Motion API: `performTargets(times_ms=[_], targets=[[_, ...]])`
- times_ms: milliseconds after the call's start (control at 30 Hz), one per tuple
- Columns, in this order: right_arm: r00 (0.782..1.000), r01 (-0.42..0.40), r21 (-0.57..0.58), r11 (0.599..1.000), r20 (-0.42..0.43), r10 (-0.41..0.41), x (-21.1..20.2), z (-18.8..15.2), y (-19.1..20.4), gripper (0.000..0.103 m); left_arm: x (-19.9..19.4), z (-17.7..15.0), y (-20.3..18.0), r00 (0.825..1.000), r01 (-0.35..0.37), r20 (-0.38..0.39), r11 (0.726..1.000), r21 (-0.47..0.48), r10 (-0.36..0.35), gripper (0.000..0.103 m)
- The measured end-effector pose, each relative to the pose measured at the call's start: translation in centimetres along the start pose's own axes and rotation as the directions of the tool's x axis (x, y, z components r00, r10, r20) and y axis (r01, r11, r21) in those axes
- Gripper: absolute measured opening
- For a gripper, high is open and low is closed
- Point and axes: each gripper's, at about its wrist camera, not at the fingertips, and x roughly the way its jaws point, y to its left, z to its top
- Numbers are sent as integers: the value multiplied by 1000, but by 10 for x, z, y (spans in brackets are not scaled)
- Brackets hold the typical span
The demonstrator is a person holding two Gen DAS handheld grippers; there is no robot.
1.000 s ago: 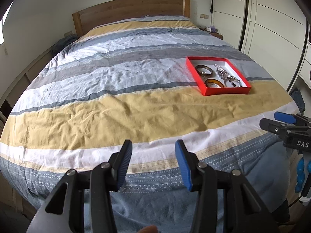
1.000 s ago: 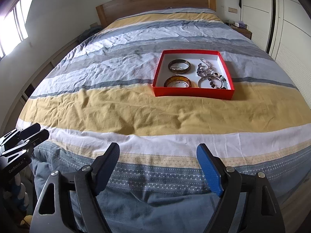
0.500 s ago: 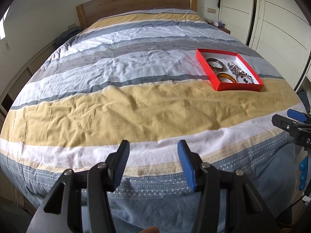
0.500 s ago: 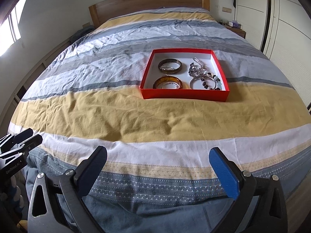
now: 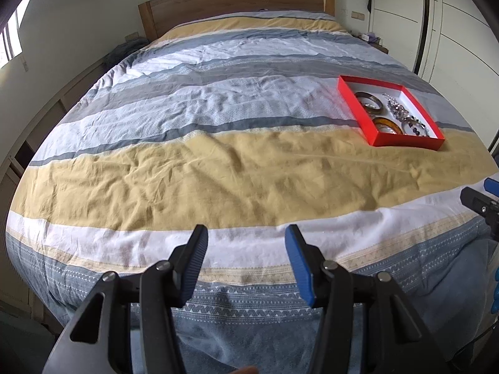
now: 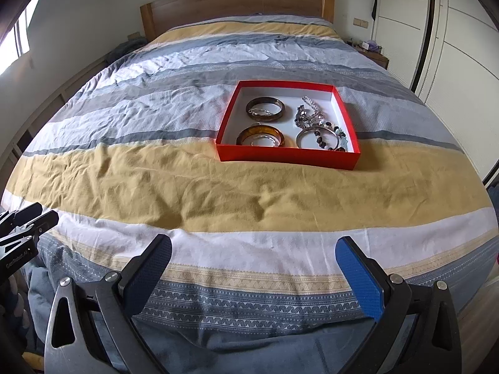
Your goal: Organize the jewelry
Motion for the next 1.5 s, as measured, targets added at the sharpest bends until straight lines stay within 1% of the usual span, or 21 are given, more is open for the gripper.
performTargets(times_ms=[267, 467, 700, 933, 1500], targets=[[999, 26, -18, 1000, 40, -25, -13, 2, 1, 103, -6, 0, 0, 999, -43, -5, 999, -3, 42, 49], [999, 28, -8, 1000, 45, -27, -15, 1, -3, 103, -12, 1, -4, 998, -68, 2, 998, 5, 68, 49], [998, 29, -5, 1000, 60, -28, -19, -1, -8, 103, -14, 0, -8, 997, -74, 1, 997, 20, 74, 49], [998, 28, 3, 1000, 59, -28, -19, -1, -10, 103, -13, -1, -6, 997, -74, -3, 997, 14, 75, 49], [999, 29, -21, 999, 35, -29, -15, -2, 1, 103, -11, -6, 2, 998, -64, -10, 998, -5, 64, 50]])
